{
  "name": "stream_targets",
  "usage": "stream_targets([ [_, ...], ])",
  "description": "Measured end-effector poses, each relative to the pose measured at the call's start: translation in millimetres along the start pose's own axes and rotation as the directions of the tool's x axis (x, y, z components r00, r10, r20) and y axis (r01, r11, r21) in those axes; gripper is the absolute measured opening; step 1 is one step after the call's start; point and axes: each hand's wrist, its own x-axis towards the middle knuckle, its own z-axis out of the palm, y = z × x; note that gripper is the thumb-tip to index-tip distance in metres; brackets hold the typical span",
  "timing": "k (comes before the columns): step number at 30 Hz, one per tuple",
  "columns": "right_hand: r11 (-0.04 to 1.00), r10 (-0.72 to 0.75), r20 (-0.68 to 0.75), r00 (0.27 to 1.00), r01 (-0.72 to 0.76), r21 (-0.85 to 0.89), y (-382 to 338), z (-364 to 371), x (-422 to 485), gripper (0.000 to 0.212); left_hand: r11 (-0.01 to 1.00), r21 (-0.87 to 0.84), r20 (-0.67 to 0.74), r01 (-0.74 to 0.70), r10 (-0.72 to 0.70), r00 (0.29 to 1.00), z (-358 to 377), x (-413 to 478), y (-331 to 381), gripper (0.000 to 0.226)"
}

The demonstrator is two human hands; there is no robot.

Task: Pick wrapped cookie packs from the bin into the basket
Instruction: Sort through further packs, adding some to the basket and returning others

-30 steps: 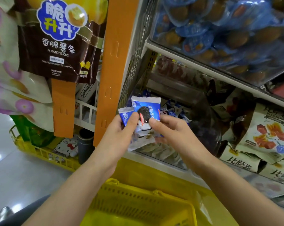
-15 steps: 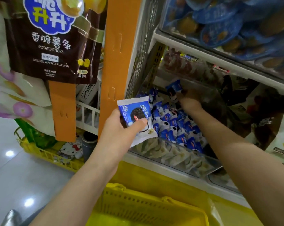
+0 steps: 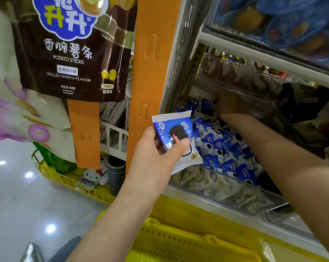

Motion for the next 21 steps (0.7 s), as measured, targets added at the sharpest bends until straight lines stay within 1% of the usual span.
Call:
stream_targets([
  [3, 0.992, -0.033, 0.046, 0.998, 0.039, -0.122, 0, -1, -2, 0.015, 1.000, 0.012, 0.001, -0.002, 0.002, 1.000, 1, 0, 0, 0.034],
  [5, 0.990, -0.056, 0.062, 0.996, 0.064, -0.125, -3, 1, -3, 0.017, 0.999, 0.034, 0.001, -0.007, 0.007, 1.000, 3, 0, 0, 0.033],
  [7, 0.998, -0.061, 0.039, 0.997, 0.062, -0.011, -9, 3, -3, 0.019, 0.999, 0.049, 0.003, -0.010, 0.010, 1.000, 4, 0, 0, 0.033],
  [10, 0.989, -0.026, 0.026, 0.999, 0.022, 0.144, -12, 6, -2, 0.020, 0.998, 0.054, 0.003, -0.014, 0.014, 1.000, 4, 0, -1, 0.035],
  [13, 0.969, 0.037, 0.129, 0.991, -0.067, 0.237, -4, 14, -3, 0.019, 0.999, 0.049, 0.006, -0.023, 0.023, 1.000, 2, -2, -2, 0.036],
  [16, 0.947, 0.060, 0.230, 0.971, -0.128, 0.294, 6, 22, -5, 0.019, 0.998, 0.041, 0.005, -0.036, 0.036, 0.999, 1, -2, -2, 0.034],
  [18, 0.941, 0.062, 0.254, 0.965, -0.141, 0.308, 8, 22, -6, 0.021, 0.998, 0.042, 0.010, -0.041, 0.041, 0.999, 2, -2, -2, 0.032],
  [21, 0.950, 0.057, 0.257, 0.965, -0.131, 0.283, 2, 16, -12, 0.030, 0.999, 0.023, 0.014, -0.033, 0.033, 0.999, 3, -2, -3, 0.032],
])
